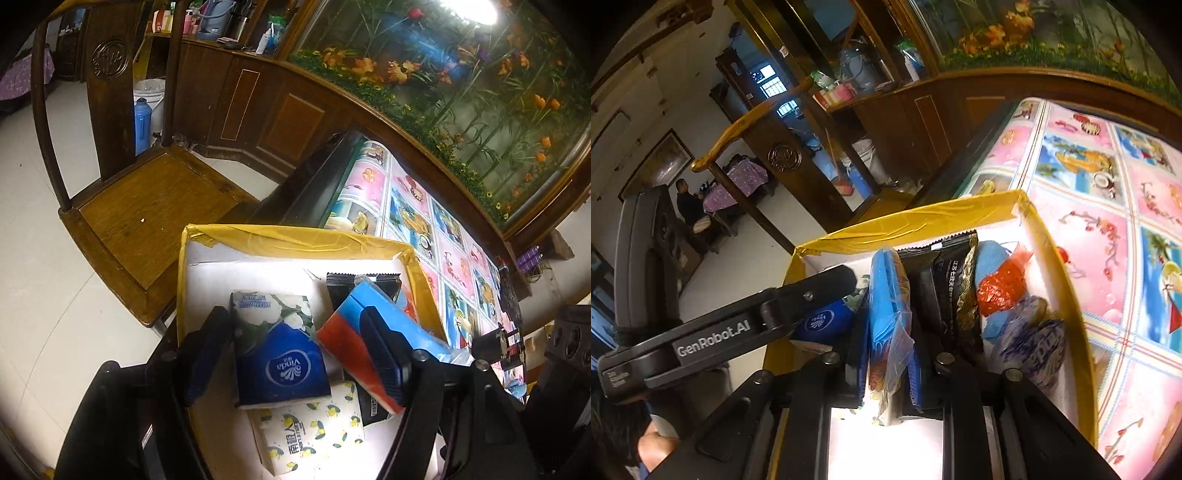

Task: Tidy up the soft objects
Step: 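Lower both items into the box and open both tools, then grasp the red netted bag with the left tool while the right tool grasps the striped sponge pack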

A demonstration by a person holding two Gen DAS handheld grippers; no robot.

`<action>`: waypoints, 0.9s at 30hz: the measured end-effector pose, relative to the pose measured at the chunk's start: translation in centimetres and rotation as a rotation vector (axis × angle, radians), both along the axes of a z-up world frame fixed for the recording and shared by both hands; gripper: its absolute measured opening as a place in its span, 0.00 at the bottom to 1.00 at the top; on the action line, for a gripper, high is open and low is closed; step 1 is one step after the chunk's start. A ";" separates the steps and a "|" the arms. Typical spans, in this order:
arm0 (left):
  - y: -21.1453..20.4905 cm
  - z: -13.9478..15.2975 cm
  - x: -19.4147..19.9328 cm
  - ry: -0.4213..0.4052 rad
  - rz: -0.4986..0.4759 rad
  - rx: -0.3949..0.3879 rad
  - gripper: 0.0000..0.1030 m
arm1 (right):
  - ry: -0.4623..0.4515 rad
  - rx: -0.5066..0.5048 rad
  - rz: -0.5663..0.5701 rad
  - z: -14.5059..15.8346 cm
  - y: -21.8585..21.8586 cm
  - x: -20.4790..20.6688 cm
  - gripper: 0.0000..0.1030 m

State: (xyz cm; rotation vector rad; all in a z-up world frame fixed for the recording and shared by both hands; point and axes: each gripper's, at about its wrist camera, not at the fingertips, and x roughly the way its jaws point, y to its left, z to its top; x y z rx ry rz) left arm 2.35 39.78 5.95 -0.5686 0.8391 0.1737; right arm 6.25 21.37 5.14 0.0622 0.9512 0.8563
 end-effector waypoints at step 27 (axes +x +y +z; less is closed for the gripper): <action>-3.2 2.6 -5.6 -0.091 -0.012 -0.038 0.71 | 0.113 0.143 0.083 -0.1 -3.9 -1.5 0.41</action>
